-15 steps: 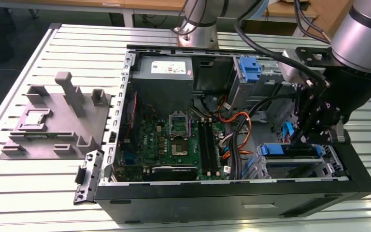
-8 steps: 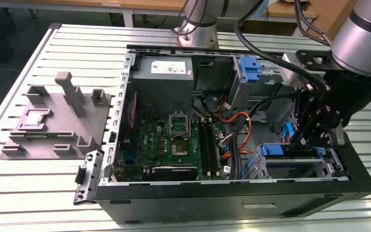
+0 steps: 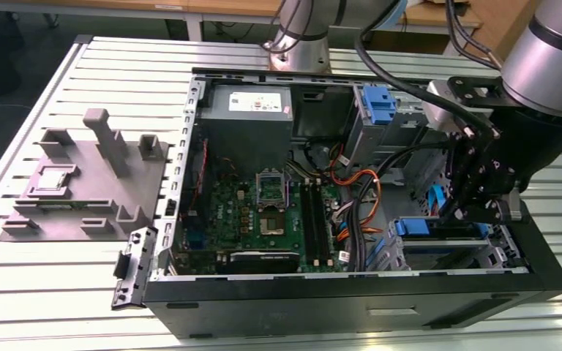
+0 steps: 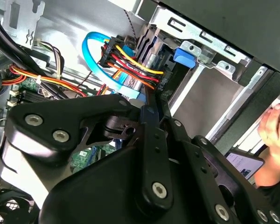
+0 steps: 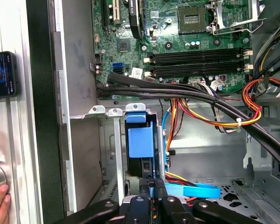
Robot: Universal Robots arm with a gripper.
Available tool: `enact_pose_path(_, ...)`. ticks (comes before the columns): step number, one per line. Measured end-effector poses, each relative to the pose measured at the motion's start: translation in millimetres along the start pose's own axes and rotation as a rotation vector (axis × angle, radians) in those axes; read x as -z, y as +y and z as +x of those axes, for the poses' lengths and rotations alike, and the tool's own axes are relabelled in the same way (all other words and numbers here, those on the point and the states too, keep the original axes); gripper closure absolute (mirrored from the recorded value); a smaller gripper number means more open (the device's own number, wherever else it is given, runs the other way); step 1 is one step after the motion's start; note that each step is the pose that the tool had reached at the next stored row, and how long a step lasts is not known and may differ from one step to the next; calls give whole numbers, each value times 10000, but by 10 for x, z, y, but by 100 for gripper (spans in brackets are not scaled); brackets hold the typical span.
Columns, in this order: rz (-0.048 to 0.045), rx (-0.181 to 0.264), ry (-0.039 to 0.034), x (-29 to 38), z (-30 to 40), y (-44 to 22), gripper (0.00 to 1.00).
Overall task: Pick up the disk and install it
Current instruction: 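Insert the second disk wire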
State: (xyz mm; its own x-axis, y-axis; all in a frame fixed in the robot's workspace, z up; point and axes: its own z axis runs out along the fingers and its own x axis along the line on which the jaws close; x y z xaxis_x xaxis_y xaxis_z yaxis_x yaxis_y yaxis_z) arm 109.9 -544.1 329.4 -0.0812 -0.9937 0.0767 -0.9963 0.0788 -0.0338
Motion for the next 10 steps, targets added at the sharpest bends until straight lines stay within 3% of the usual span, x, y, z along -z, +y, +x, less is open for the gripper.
enact_pose_path(4,0,0,-12,-1,0,0,76)
enact_pose_path(10,-5,-2,-53,106,8,-3,76)
